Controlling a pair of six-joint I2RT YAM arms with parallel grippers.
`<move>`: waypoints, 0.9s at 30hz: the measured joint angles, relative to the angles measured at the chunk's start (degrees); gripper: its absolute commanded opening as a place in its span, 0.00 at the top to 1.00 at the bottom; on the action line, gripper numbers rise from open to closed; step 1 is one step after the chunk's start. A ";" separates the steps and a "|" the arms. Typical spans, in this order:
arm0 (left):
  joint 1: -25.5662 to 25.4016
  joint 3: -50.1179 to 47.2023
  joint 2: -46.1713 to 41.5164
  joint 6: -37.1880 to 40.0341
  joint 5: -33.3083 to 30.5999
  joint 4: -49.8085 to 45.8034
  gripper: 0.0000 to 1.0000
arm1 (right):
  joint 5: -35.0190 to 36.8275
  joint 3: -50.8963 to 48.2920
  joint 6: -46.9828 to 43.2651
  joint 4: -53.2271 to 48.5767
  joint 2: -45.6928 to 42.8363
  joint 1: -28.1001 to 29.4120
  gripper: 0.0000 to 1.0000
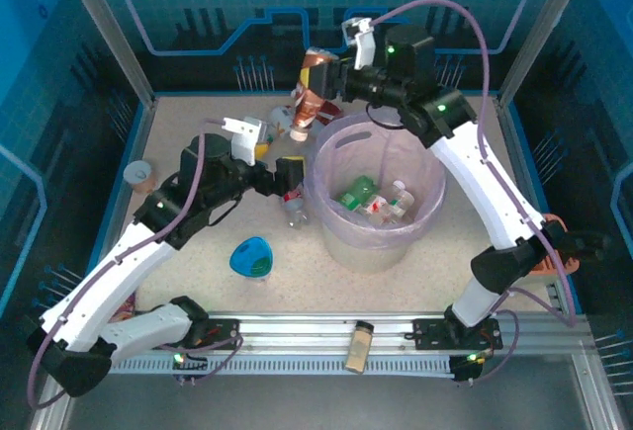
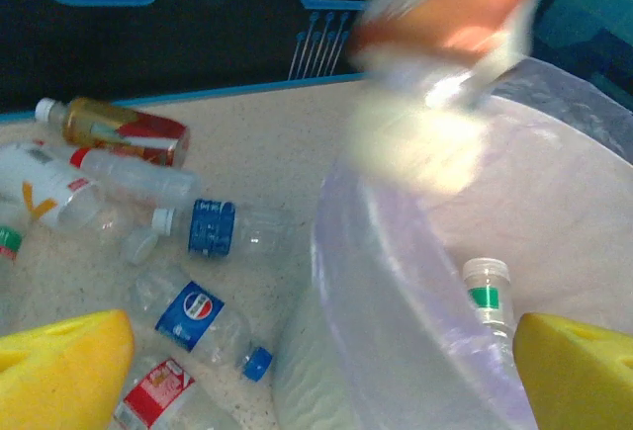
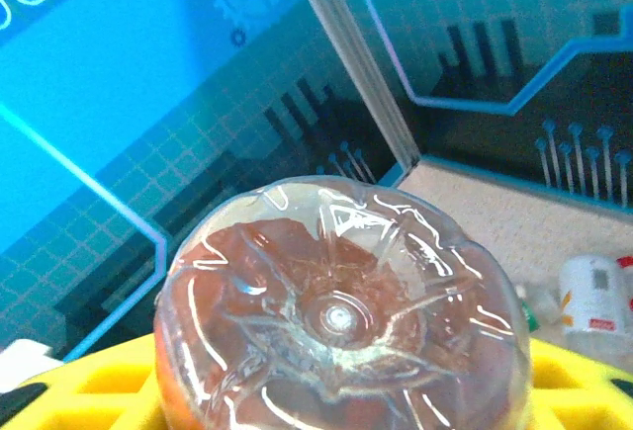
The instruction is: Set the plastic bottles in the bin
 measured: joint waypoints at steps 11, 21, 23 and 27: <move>12.48 -8.90 8.41 -5.70 -0.26 -3.28 0.09 | 7.21 -0.90 -8.68 -15.78 -11.74 -6.84 0.62; 14.08 -8.85 18.82 -3.85 -2.43 -3.26 0.04 | 15.63 -4.42 -17.33 -34.25 -14.08 -7.08 0.64; 14.16 -8.24 19.54 -2.73 -3.17 -3.58 0.02 | 16.72 -5.33 -18.58 -36.89 -12.90 -6.95 0.64; 14.99 -5.55 21.46 -0.17 -3.85 -3.93 0.01 | 18.75 -6.73 -20.44 -41.11 -9.38 -5.73 0.64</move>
